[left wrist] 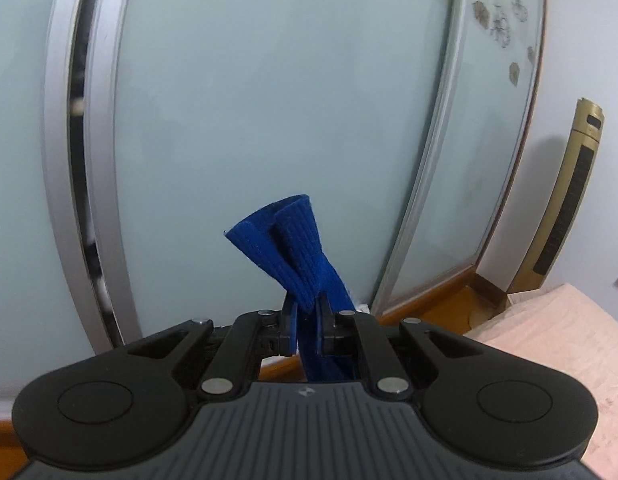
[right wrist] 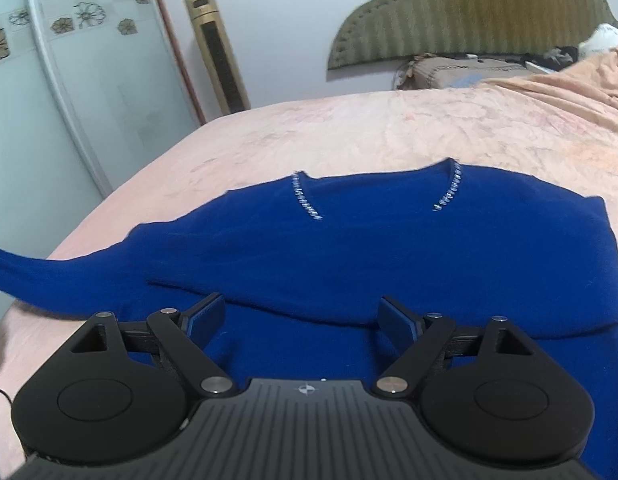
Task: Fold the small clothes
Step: 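Grasp the other sleeve cuff with the left tool and lift it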
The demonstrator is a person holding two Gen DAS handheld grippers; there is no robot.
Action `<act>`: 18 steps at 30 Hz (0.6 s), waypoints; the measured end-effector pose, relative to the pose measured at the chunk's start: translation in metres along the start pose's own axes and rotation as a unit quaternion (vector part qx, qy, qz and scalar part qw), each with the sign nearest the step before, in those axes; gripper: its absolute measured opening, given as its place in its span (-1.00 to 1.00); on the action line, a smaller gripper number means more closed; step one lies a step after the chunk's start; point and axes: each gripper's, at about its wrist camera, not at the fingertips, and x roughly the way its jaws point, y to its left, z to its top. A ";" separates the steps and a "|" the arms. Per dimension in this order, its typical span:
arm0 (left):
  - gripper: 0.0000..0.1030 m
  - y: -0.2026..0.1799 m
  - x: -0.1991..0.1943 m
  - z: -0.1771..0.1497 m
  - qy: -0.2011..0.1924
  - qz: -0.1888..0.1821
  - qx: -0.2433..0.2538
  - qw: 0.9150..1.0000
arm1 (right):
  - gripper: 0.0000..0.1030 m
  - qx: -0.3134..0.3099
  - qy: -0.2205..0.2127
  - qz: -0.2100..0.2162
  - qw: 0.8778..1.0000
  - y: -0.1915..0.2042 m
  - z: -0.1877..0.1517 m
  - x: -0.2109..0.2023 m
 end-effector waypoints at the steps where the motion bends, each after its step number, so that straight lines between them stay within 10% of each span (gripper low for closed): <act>1: -0.84 -0.005 -0.004 0.001 -0.004 0.001 0.009 1.000 | 0.66 0.003 -0.003 -0.001 1.000 -0.003 0.001 0.002; 10: -0.84 -0.076 -0.082 -0.019 -0.043 -0.159 0.096 0.982 | 0.69 0.020 0.003 -0.022 1.000 -0.027 -0.002 0.006; 18: -0.84 -0.165 -0.167 -0.081 -0.032 -0.357 0.212 0.909 | 0.70 0.028 -0.038 -0.052 0.998 -0.050 0.000 -0.025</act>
